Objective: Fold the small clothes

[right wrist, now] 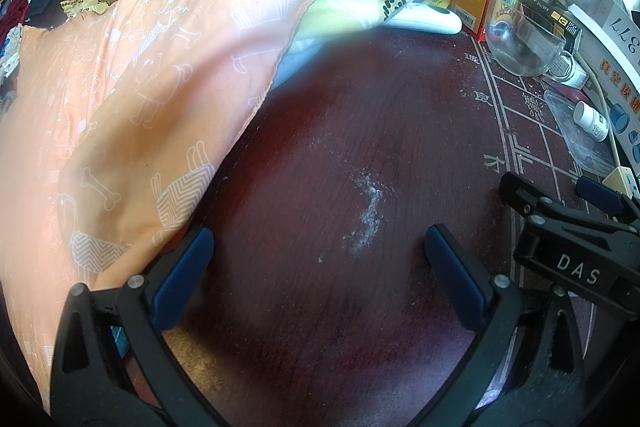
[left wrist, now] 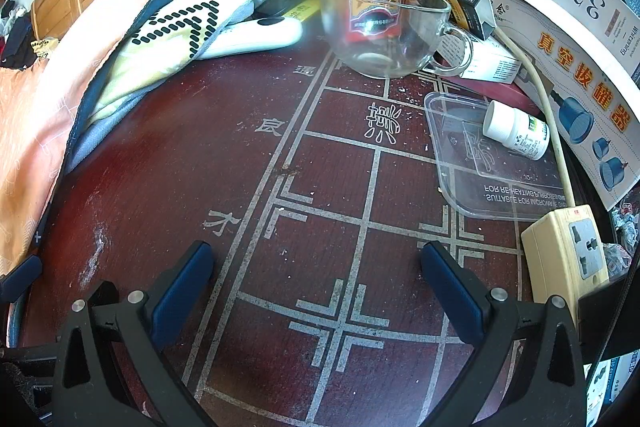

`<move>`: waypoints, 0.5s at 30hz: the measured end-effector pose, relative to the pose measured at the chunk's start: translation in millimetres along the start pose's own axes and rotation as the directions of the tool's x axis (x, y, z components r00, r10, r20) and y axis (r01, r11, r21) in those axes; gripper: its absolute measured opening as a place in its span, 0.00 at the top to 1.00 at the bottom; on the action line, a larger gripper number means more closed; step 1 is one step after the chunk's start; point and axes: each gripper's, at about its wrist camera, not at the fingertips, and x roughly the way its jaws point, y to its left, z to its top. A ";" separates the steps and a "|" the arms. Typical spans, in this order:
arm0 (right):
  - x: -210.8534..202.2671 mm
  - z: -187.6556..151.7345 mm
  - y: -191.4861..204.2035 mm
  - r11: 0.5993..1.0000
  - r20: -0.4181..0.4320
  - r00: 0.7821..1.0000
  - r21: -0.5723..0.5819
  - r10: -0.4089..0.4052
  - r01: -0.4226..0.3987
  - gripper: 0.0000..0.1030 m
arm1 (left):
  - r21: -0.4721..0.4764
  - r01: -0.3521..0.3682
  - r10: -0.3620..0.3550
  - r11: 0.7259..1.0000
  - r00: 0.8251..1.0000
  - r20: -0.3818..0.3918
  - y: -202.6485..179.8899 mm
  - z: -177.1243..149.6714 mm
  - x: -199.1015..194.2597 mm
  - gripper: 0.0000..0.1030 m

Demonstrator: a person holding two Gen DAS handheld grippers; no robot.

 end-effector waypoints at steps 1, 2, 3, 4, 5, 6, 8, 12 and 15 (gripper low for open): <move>-0.4 -0.4 -0.1 1.000 0.000 1.000 0.000 0.000 0.000 0.00 | 0.000 0.000 0.000 1.000 1.000 0.000 0.0 0.0 0.1 0.00; -0.2 -0.1 -0.1 1.000 0.000 1.000 0.000 -0.001 0.001 0.00 | 0.000 0.000 0.000 1.000 1.000 0.000 0.0 -0.1 -0.2 0.00; -0.7 -0.7 -0.2 1.000 0.000 1.000 0.000 0.000 0.000 0.00 | 0.000 0.000 0.000 1.000 1.000 0.000 0.1 0.0 0.0 0.00; -0.6 -0.5 -0.2 1.000 0.000 1.000 0.000 -0.001 0.001 0.00 | 0.000 0.000 0.000 1.000 1.000 0.000 0.1 -0.1 -0.1 0.00; -0.6 -0.6 -0.2 1.000 0.000 1.000 0.000 -0.001 0.001 0.00 | 0.000 0.000 0.000 1.000 1.000 0.000 0.2 -0.1 0.1 0.00; -0.6 -0.5 -0.2 1.000 0.000 1.000 0.001 -0.002 0.002 0.00 | 0.000 0.001 -0.001 1.000 1.000 0.000 0.2 -0.1 0.1 0.00; -0.7 -0.7 -0.3 1.000 0.000 1.000 0.001 -0.002 0.002 0.00 | 0.000 0.001 -0.001 1.000 1.000 0.000 0.3 -0.1 0.2 0.00; -1.0 -0.7 0.0 1.000 0.000 1.000 0.001 -0.003 0.003 0.00 | 0.000 0.001 -0.001 1.000 1.000 0.000 0.4 -0.2 0.4 0.00; -1.5 -0.8 0.2 1.000 0.000 1.000 0.002 -0.004 0.004 0.00 | 0.001 0.001 -0.001 1.000 1.000 0.000 0.5 -0.3 0.4 0.00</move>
